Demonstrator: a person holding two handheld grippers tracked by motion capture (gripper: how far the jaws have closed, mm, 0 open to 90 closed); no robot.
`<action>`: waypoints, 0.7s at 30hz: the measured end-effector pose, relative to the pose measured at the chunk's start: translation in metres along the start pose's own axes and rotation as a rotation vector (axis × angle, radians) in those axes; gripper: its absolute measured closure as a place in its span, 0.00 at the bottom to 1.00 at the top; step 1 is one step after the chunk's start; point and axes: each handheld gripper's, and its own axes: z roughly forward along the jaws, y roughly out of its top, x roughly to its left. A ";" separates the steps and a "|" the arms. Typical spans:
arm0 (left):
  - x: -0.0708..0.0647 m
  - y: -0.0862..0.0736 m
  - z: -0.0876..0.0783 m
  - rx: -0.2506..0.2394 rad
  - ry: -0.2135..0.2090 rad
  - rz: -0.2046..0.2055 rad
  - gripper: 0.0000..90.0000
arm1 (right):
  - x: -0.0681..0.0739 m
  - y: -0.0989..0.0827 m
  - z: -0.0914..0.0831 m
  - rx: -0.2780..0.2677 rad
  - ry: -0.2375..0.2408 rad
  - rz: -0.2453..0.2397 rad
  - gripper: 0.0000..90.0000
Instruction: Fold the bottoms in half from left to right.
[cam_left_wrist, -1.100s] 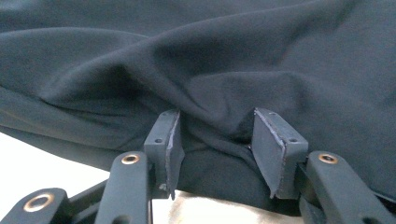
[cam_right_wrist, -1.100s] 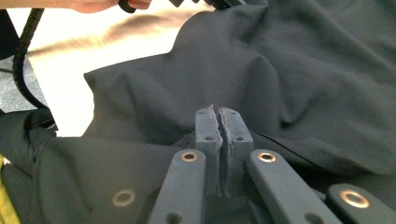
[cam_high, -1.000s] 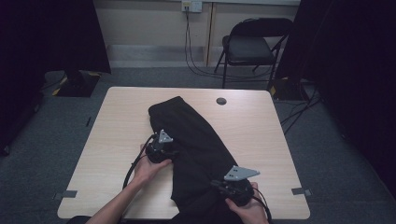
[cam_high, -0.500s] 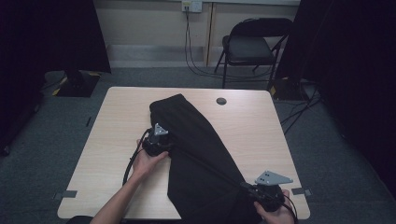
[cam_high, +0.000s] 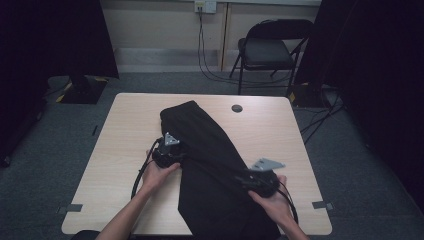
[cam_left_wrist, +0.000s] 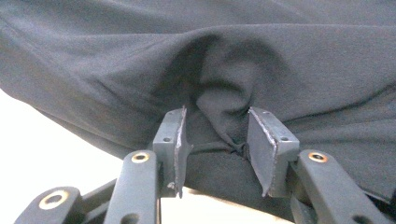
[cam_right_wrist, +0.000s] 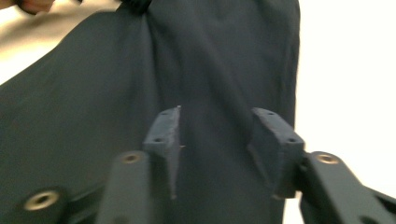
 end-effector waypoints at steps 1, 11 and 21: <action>-0.001 -0.001 0.000 -0.010 0.000 -0.007 0.64 | -0.002 0.008 0.014 0.000 0.016 -0.011 0.54; -0.003 -0.004 -0.002 -0.014 -0.002 -0.004 0.65 | -0.021 0.058 0.128 0.086 -0.011 -0.045 0.34; -0.008 -0.008 -0.002 -0.046 -0.035 0.021 0.65 | -0.017 0.026 0.101 0.058 0.033 -0.040 0.33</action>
